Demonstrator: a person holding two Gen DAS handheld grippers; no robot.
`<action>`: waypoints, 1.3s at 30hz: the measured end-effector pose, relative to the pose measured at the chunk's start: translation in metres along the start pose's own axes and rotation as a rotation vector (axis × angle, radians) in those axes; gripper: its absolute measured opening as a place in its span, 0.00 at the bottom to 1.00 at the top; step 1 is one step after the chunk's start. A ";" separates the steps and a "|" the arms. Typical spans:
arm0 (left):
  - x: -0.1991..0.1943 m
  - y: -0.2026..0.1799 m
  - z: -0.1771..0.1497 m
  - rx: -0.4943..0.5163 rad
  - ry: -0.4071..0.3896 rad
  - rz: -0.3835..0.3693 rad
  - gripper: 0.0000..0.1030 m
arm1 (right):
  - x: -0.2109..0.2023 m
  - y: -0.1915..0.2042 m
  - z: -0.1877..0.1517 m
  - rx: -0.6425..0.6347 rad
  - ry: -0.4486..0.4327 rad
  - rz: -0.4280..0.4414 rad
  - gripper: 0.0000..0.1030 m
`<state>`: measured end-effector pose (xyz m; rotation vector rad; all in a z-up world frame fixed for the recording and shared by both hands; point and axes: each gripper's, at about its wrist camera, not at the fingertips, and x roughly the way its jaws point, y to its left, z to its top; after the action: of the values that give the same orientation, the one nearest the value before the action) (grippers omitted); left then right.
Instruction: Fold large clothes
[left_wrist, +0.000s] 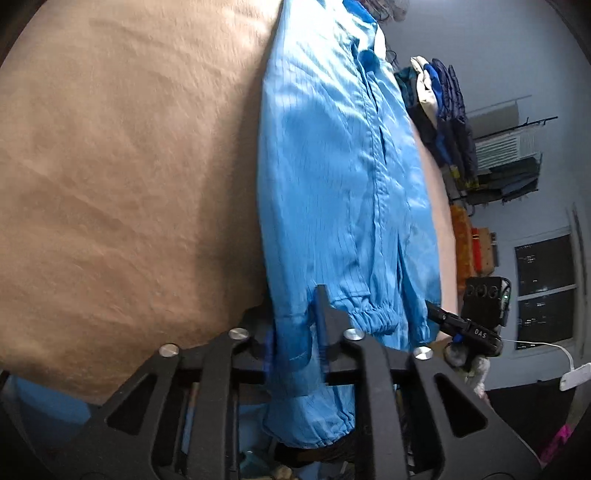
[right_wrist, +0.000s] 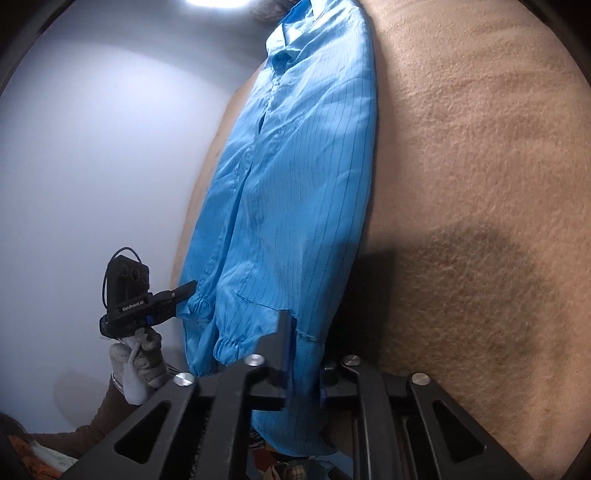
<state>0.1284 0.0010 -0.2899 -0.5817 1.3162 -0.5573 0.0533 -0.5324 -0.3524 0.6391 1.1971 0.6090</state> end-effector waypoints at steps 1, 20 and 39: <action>0.001 -0.001 0.001 0.008 0.003 -0.002 0.16 | 0.001 0.001 0.001 0.001 -0.001 0.009 0.17; -0.041 -0.048 0.036 0.045 -0.107 -0.167 0.02 | -0.026 0.035 0.036 -0.062 -0.149 0.187 0.02; -0.011 -0.077 0.156 0.070 -0.220 -0.104 0.02 | -0.021 0.053 0.154 -0.136 -0.277 -0.010 0.01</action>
<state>0.2764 -0.0364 -0.2056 -0.6371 1.0593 -0.6043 0.1914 -0.5313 -0.2642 0.5811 0.8924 0.5674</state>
